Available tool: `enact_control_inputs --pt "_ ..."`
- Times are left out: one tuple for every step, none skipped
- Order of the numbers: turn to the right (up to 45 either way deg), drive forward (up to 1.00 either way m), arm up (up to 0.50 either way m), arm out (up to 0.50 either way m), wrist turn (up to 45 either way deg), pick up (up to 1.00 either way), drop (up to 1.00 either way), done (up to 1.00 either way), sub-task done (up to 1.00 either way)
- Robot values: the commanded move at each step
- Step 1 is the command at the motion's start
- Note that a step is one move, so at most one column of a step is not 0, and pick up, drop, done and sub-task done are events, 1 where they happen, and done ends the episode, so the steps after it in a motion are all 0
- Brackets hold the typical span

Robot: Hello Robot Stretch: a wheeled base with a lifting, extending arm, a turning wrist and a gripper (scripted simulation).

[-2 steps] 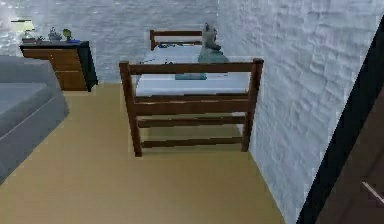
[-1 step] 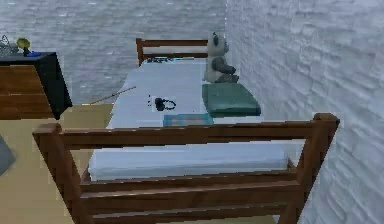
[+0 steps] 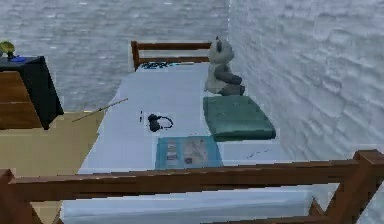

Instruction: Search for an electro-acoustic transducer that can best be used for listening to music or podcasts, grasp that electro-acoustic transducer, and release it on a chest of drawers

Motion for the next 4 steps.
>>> enact_control_inputs --pt "-45.0 0.0 0.0 0.0 0.0 0.0 0.0 0.0 0.0" --pt "-45.0 0.0 0.0 0.0 0.0 0.0 0.0 0.0 0.0" --pt "-15.0 0.0 0.0 0.0 0.0 0.0 0.0 0.0 0.0" --pt "27.0 0.0 0.0 0.0 0.0 0.0 0.0 0.0 0.0"
